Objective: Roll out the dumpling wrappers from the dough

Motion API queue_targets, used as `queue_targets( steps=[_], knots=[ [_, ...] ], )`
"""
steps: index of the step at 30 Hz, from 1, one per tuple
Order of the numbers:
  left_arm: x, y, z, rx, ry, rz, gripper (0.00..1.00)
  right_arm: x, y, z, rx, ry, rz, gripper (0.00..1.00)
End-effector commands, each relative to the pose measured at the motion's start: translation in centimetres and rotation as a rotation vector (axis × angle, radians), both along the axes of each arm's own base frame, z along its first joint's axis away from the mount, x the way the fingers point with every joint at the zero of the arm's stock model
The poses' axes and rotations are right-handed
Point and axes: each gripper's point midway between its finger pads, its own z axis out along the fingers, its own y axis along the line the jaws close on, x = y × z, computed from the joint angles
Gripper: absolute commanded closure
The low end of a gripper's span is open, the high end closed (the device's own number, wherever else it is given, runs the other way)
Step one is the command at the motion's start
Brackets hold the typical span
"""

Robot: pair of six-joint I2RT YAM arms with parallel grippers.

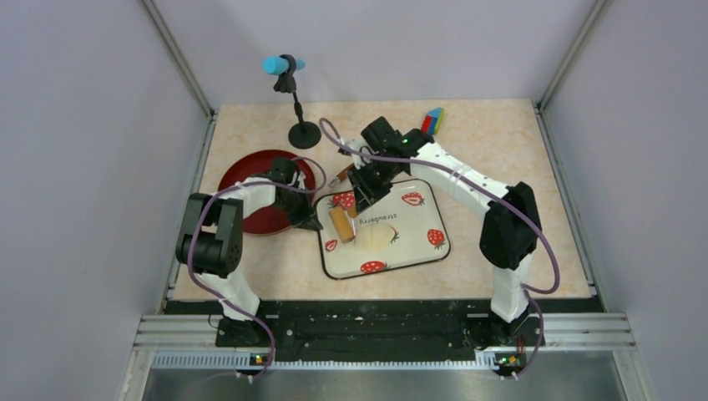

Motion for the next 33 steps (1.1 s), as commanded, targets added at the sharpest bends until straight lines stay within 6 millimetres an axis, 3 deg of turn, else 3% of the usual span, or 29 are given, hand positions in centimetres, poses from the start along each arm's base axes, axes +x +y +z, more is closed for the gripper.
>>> queue_targets(
  steps=[1, 8, 17, 22, 28, 33],
  knots=[
    [-0.5, 0.2, -2.7, 0.070, 0.018, 0.010, 1.00, 2.3, -0.8, 7.5, 0.160, -0.116, -0.114, 1.00],
    [-0.8, 0.1, -3.1, 0.072, 0.028, 0.005, 1.00, 2.7, -6.1, 1.7, -0.059, -0.060, -0.197, 1.00],
    [-0.9, 0.1, -3.1, 0.077, 0.028, 0.003, 1.00, 1.2, -8.4, -4.2, -0.207, 0.080, -0.231, 1.00],
    [-0.9, 0.2, -3.1, 0.080, 0.025, 0.001, 1.00, 1.0, -12.3, -7.7, -0.343, 0.134, -0.312, 1.00],
    [-0.8, 0.3, -2.9, 0.089, 0.022, 0.000, 1.00, 0.0, -18.0, -10.7, -0.510, 0.175, -0.390, 1.00],
    [-0.5, 0.5, -2.7, 0.097, 0.014, 0.003, 1.00, -0.7, -21.0, -11.8, -0.606, 0.197, -0.426, 1.00]
  ],
)
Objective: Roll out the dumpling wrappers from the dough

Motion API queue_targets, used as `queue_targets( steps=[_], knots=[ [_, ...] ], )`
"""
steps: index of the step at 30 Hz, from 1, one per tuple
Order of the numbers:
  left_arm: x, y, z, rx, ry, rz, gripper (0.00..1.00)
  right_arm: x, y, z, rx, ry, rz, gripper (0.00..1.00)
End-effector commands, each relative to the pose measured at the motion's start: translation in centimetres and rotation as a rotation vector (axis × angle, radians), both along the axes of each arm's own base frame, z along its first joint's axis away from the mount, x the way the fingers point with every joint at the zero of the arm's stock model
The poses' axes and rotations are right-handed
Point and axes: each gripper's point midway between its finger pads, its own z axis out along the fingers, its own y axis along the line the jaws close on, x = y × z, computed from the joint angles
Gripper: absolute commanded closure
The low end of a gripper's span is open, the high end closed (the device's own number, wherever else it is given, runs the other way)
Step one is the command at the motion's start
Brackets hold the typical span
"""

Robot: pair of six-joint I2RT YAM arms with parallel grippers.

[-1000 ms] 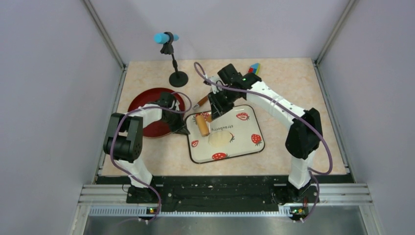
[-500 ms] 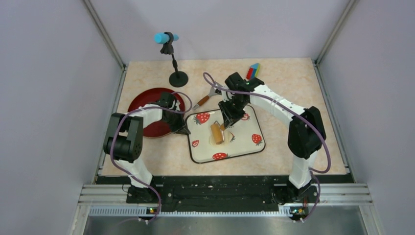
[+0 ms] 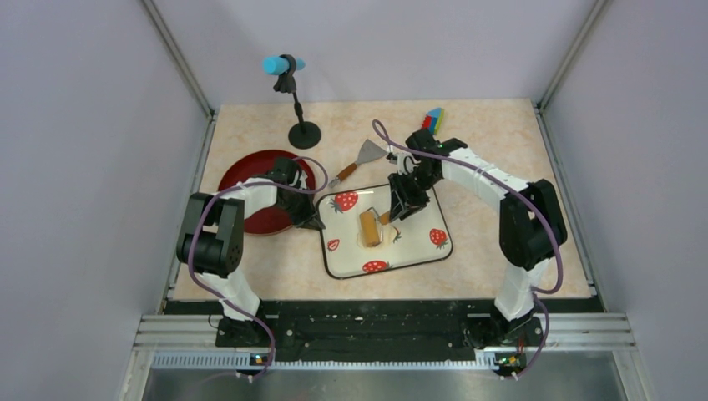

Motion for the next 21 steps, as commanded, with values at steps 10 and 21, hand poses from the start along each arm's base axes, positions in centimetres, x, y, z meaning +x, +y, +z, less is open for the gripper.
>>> queue_targets(
  steps=[10, 21],
  knots=[
    [-0.1, 2.0, -1.9, 0.153, 0.005, 0.027, 1.00, -1.7, -15.4, -7.3, -0.657, 0.101, -0.126, 1.00],
    [0.6, 3.0, -1.1, 0.171, -0.010, 0.058, 1.00, -1.1, -16.6, -6.3, -0.680, 0.090, -0.173, 1.00]
  ],
)
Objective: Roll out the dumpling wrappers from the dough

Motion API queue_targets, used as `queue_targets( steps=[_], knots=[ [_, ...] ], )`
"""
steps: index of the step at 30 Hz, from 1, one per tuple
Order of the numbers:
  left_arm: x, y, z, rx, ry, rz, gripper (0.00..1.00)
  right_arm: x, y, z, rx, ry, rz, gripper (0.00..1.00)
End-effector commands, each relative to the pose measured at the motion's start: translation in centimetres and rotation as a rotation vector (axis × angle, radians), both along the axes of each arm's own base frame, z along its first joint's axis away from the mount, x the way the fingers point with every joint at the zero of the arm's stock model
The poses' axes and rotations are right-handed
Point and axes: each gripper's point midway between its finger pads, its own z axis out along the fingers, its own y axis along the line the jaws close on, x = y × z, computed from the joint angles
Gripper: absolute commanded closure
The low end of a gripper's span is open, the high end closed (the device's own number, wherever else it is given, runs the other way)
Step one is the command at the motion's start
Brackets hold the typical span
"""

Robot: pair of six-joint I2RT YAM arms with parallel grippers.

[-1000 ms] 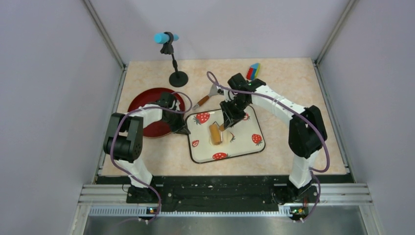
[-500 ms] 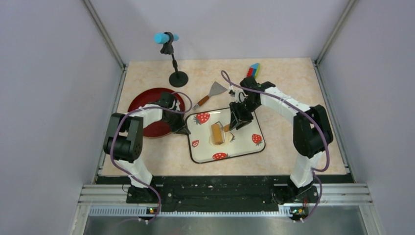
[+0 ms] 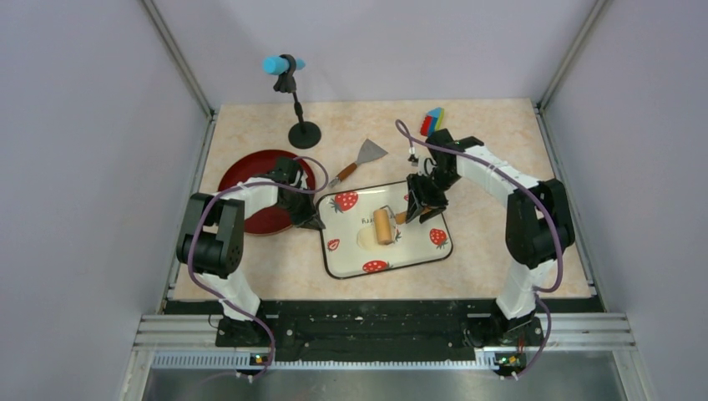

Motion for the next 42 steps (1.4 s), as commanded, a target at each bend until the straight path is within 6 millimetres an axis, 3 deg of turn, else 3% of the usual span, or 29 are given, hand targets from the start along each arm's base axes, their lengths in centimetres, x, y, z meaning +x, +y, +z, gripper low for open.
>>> queue_targets(
  steps=[1, 16, 35, 42],
  knots=[
    [0.4, 2.7, -1.2, 0.145, -0.007, 0.042, 1.00, -0.8, -12.1, -5.1, -0.626, 0.019, 0.004, 1.00],
    [0.4, 3.1, -1.2, 0.162, -0.011, 0.047, 1.00, -1.2, -13.4, -6.9, -0.673, 0.069, -0.007, 1.00],
    [0.7, 3.4, -1.2, 0.174, -0.012, 0.049, 1.00, -1.7, -16.7, -6.3, -0.727, 0.081, -0.091, 1.00],
    [0.9, 3.5, -1.2, 0.177, -0.013, 0.043, 1.00, -1.7, -16.9, -5.6, -0.726, 0.073, -0.106, 1.00]
  ],
)
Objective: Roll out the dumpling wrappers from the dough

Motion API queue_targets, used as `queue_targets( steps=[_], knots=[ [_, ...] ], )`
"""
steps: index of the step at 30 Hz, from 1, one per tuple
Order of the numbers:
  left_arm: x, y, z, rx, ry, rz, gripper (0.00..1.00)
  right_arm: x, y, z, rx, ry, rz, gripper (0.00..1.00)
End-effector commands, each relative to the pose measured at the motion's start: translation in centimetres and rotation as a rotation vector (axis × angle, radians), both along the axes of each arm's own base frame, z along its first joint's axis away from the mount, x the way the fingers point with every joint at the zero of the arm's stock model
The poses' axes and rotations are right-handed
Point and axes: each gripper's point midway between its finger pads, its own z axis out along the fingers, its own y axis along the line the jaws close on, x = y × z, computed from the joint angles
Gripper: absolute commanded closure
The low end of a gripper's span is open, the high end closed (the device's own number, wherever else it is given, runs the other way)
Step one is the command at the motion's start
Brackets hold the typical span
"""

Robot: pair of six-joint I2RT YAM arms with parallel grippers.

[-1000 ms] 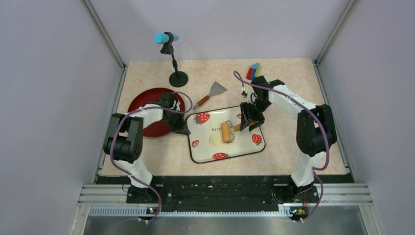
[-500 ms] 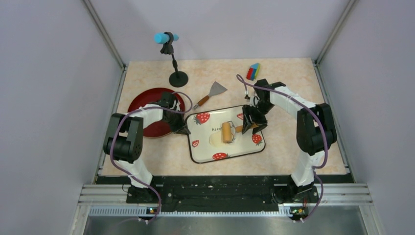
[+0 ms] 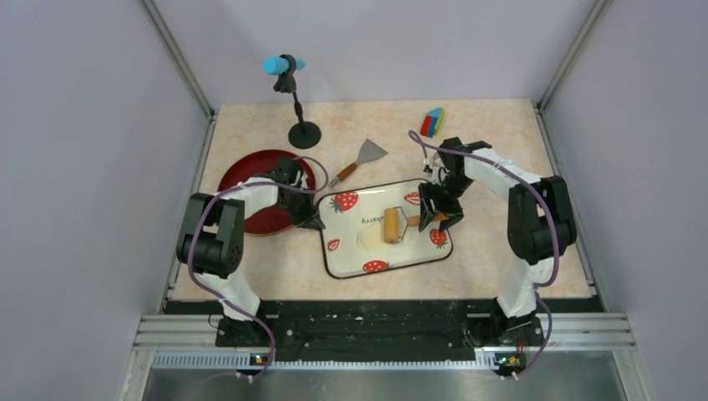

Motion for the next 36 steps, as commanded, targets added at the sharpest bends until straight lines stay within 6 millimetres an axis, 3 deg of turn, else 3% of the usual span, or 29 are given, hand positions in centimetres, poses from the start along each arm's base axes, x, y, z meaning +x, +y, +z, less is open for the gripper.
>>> queue_targets(
  steps=[1, 9, 16, 27, 36],
  knots=[
    [0.8, 3.4, -1.3, 0.172, -0.014, 0.039, 1.00, -0.3, -11.9, -3.0, -0.596, -0.008, 0.007, 1.00],
    [0.7, 3.5, -1.4, 0.171, -0.011, 0.033, 1.00, -0.4, -12.1, -2.5, -0.600, -0.017, -0.005, 1.00],
    [0.7, 3.4, -1.6, 0.165, -0.010, 0.022, 1.00, 0.4, -11.1, -1.8, -0.545, -0.032, -0.012, 1.00],
    [0.8, 2.8, -1.8, 0.131, -0.010, 0.012, 1.00, 4.2, -4.8, 2.4, -0.200, -0.163, -0.048, 1.00],
    [0.7, 2.4, -2.1, 0.110, -0.002, 0.010, 1.00, 5.6, -2.1, 5.5, -0.044, -0.247, -0.062, 1.00]
  ],
)
